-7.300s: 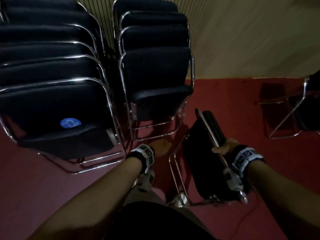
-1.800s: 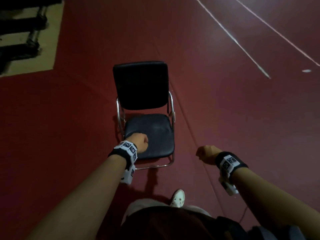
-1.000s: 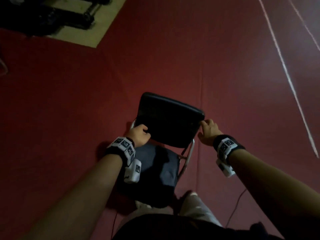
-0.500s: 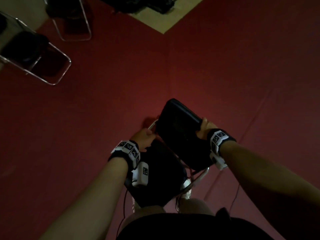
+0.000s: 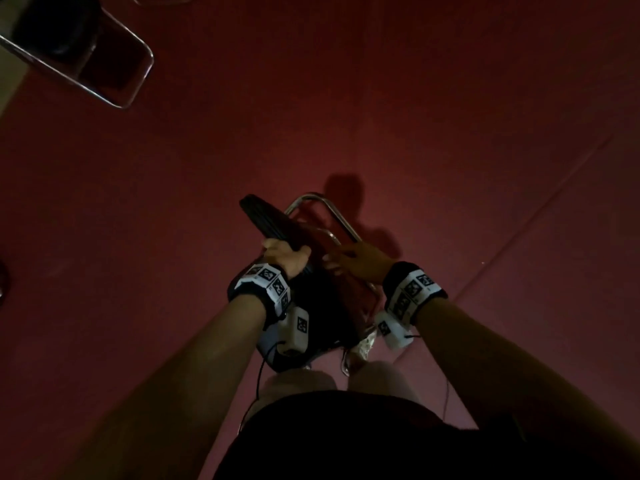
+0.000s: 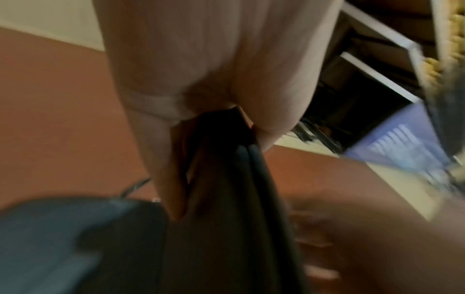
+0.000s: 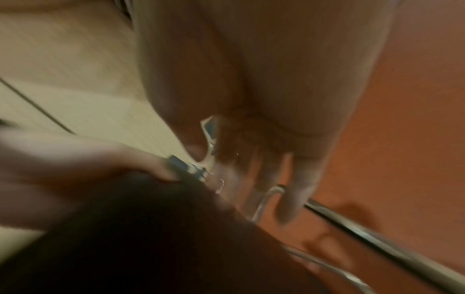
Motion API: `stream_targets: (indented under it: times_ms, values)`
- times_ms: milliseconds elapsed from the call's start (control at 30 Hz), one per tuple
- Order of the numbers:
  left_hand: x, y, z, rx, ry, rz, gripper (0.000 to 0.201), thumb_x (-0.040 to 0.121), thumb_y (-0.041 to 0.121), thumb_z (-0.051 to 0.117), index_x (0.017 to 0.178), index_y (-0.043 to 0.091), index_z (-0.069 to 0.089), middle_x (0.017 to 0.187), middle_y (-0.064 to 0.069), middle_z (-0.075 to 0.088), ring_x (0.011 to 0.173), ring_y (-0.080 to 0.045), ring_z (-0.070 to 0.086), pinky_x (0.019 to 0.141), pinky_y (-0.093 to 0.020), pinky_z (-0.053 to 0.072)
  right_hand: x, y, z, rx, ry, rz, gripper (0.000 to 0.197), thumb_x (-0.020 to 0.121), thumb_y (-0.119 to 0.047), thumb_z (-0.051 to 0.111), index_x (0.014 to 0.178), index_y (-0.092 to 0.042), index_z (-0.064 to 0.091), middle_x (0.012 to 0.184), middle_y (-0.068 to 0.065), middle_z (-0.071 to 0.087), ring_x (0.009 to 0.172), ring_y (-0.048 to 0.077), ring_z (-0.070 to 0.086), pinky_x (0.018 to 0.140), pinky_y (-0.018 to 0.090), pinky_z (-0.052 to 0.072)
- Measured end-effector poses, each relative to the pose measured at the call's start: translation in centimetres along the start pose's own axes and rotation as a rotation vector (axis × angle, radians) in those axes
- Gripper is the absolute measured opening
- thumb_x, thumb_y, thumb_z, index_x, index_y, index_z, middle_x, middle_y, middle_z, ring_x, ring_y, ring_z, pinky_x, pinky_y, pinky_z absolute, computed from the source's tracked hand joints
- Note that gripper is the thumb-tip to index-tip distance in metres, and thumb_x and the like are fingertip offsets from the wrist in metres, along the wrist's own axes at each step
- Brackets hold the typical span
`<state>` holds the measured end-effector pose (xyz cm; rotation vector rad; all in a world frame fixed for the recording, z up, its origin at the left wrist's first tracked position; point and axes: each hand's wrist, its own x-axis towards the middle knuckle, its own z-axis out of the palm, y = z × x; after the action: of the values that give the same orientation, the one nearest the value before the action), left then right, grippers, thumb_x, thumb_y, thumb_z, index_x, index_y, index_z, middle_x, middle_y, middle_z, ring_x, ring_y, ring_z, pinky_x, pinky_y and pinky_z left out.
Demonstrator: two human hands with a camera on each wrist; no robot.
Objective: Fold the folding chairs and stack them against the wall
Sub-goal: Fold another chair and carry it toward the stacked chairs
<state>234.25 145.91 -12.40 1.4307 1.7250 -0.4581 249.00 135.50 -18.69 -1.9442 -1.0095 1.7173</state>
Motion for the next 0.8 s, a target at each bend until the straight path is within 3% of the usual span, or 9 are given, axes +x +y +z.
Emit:
stream_targets:
  times_ms: [133, 233, 367, 500, 600, 633, 700, 733, 800]
  values:
    - [0.1, -0.2, 0.9, -0.015, 0.026, 0.012, 0.090, 0.099, 0.046, 0.053, 0.153, -0.004, -0.001, 0.151, -0.021, 0.040, 0.131, -0.034, 0.050, 0.092, -0.031, 0.041, 4.1, 4.1, -1.9, -0.342, 0.184, 0.154, 0.044, 0.100, -0.037, 0.049, 0.139, -0.018, 0.055, 0.133, 0.013, 0.061, 0.117, 0.033, 0.060, 0.084, 0.030, 0.045]
    - [0.8, -0.3, 0.3, 0.025, -0.026, -0.003, 0.100, 0.101, 0.051, 0.047, 0.153, -0.003, -0.020, 0.163, -0.021, 0.021, 0.143, -0.034, 0.038, 0.110, -0.034, 0.038, 7.7, 8.1, -2.0, -0.380, 0.162, 0.293, 0.055, 0.091, -0.043, 0.059, 0.137, -0.012, 0.053, 0.129, 0.016, 0.061, 0.110, 0.035, 0.063, 0.083, 0.036, 0.053]
    - [2.6, -1.3, -1.0, 0.046, -0.018, -0.049, 0.097, 0.102, 0.052, 0.043, 0.153, 0.000, -0.021, 0.166, -0.019, 0.012, 0.148, -0.036, 0.028, 0.117, -0.039, 0.032, 12.2, 11.9, -1.3, -0.343, 0.121, 0.384, 0.064, 0.087, -0.046, 0.061, 0.139, -0.012, 0.046, 0.130, 0.015, 0.057, 0.108, 0.035, 0.062, 0.088, 0.047, 0.056]
    - [4.3, -3.0, -1.5, -0.017, 0.030, -0.073, 0.099, 0.098, 0.052, 0.052, 0.156, -0.003, -0.006, 0.160, -0.022, 0.026, 0.144, -0.038, 0.035, 0.115, -0.047, 0.036, 15.2, 12.7, -0.8, -0.347, 0.107, 0.404, 0.066, 0.088, -0.046, 0.059, 0.142, -0.012, 0.043, 0.130, 0.015, 0.057, 0.109, 0.035, 0.061, 0.091, 0.048, 0.055]
    - [4.9, -4.2, -1.1, -0.030, 0.078, -0.045, 0.102, 0.087, 0.056, 0.062, 0.149, -0.010, 0.015, 0.141, -0.025, 0.050, 0.124, -0.039, 0.055, 0.103, -0.050, 0.049, 16.3, 11.8, -0.3, -0.268, 0.154, 0.426, 0.068, 0.093, -0.036, 0.060, 0.149, -0.010, 0.031, 0.141, 0.018, 0.049, 0.122, 0.038, 0.054, 0.099, 0.049, 0.049]
    - [4.5, -4.3, -1.0, -0.031, 0.081, -0.031, 0.102, 0.085, 0.056, 0.062, 0.148, -0.011, 0.017, 0.136, -0.019, 0.055, 0.117, -0.034, 0.059, 0.100, -0.048, 0.052, 16.3, 11.4, -0.5, -0.235, 0.168, 0.430, 0.070, 0.094, -0.033, 0.060, 0.151, -0.011, 0.027, 0.142, 0.019, 0.046, 0.124, 0.039, 0.053, 0.100, 0.049, 0.048]
    - [4.6, -5.2, -0.4, -0.030, 0.073, -0.017, 0.094, 0.093, 0.047, 0.059, 0.150, -0.009, 0.010, 0.126, -0.001, 0.050, 0.109, -0.021, 0.056, 0.101, -0.037, 0.050, 17.6, 11.3, 0.5, -0.172, 0.186, 0.458, 0.075, 0.094, -0.031, 0.059, 0.154, -0.011, 0.018, 0.146, 0.020, 0.041, 0.128, 0.041, 0.049, 0.102, 0.049, 0.046]
    - [4.3, -4.9, -0.6, -0.028, 0.081, -0.001, 0.092, 0.097, 0.044, 0.058, 0.152, -0.008, 0.006, 0.124, 0.003, 0.045, 0.109, -0.018, 0.052, 0.100, -0.033, 0.048, 17.9, 10.9, 0.5, -0.173, 0.191, 0.476, 0.080, 0.094, -0.033, 0.059, 0.155, -0.011, 0.013, 0.151, 0.021, 0.036, 0.133, 0.042, 0.044, 0.106, 0.051, 0.043]
    - [4.0, -5.1, -0.7, -0.058, 0.097, 0.015, 0.091, 0.096, 0.043, 0.059, 0.152, -0.007, 0.008, 0.132, 0.001, 0.048, 0.114, -0.019, 0.054, 0.102, -0.036, 0.048, 18.3, 10.9, 1.4, -0.161, 0.181, 0.524, 0.088, 0.091, -0.039, 0.058, 0.157, -0.014, 0.004, 0.158, 0.021, 0.024, 0.140, 0.044, 0.036, 0.111, 0.055, 0.037]
